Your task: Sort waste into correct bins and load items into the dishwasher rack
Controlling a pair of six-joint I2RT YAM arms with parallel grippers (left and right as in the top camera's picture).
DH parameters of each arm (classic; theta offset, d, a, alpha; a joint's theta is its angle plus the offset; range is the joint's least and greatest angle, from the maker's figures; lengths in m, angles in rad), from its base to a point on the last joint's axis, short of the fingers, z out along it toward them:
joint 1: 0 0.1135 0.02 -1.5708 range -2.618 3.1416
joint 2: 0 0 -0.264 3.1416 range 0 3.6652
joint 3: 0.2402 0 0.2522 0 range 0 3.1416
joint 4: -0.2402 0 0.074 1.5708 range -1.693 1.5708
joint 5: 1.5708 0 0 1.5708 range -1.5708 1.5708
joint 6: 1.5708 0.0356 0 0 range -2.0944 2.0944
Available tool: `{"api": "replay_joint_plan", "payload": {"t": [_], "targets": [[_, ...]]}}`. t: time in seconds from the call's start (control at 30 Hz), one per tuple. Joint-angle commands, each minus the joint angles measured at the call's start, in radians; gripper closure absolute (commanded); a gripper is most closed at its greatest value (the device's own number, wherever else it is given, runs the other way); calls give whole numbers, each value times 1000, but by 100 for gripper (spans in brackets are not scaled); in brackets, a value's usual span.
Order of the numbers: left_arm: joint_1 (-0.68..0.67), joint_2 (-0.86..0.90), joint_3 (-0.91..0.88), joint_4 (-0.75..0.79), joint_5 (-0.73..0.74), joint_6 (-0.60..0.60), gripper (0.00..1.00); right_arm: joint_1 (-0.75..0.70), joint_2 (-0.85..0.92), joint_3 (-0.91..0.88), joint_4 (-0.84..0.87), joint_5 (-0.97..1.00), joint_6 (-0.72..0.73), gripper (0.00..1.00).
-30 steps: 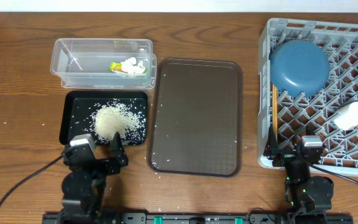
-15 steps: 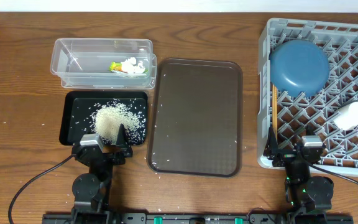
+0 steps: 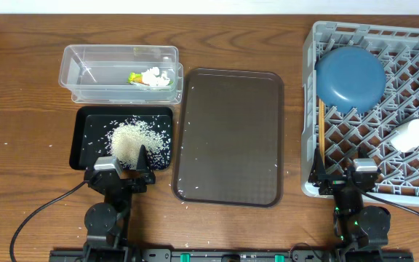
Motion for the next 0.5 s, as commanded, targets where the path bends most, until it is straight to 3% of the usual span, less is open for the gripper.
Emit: {"api": "replay_joint_plan", "payload": {"t": [0.0,0.47], "targets": [[5,-6,-23,-34,-1,20,3,19,-6,-2,-3,-3,-12,1],[5,-6,-23,-34,-1,20,3,19,-5,-2,-3,-3,-12,1]]}}
